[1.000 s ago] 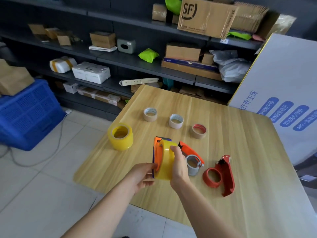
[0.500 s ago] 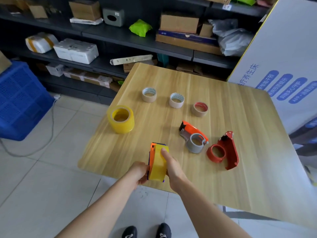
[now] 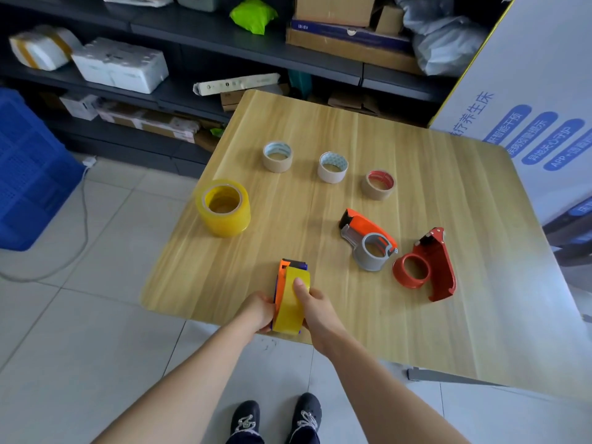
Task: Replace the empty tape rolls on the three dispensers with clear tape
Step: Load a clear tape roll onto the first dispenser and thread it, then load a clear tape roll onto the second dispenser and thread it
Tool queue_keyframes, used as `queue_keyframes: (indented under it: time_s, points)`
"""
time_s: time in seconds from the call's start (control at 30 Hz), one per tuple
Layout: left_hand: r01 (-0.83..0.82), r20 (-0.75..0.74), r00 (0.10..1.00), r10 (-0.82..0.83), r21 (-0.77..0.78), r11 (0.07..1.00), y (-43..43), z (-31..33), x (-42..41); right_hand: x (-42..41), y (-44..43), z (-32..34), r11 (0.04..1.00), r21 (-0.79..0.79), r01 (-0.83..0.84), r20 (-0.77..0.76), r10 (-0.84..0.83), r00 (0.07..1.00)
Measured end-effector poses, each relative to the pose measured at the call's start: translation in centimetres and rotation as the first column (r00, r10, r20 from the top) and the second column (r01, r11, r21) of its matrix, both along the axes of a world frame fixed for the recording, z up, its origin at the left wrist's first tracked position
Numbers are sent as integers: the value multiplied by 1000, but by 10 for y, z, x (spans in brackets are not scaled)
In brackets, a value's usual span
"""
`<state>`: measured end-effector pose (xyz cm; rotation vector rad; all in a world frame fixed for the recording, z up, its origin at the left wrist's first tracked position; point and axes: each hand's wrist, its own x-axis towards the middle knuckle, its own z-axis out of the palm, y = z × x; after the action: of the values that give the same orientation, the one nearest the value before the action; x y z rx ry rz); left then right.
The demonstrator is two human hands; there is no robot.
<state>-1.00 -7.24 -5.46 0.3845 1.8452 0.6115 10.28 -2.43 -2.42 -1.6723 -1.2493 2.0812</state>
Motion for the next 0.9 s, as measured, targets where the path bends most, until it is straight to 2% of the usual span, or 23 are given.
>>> queue_keyframes:
  time_s: [0.13, 0.2, 0.3, 0.4, 0.47, 0.6, 0.73, 0.9]
  points:
    - [47, -235, 970, -54, -37, 998, 4, -1, -4, -1, -1, -5, 1000, 6, 0, 6, 0, 1000]
    - [73, -290, 954, -79, -32, 997, 5, 2, -7, -1, -2, -6, 1000, 18, -15, 24, 14, 1000]
    - [92, -285, 954, -92, -16, 996, 2, 5, -8, -2, -3, -6, 999, 25, -31, 69, 30, 997]
    - [28, -280, 960, -6, 74, 997, -2, 5, -8, -2, -5, -5, 998, 54, -31, 103, 26, 994]
    - [3, -216, 976, 35, 176, 984, -5, 11, -7, -2, -5, -3, 995, 95, -20, 119, 9, 993]
    - [20, 0, 1000, -21, 304, 952, -15, 18, -10, -2, 0, -2, 991, 136, 19, 157, -40, 987]
    - [95, -1, 995, -99, 284, 954, -15, 18, -17, -4, 6, 3, 999, 43, 28, 147, -34, 989]
    - [175, -39, 984, -171, 229, 957, -13, 25, -18, -7, 12, 11, 999, 44, 10, 226, -20, 974]
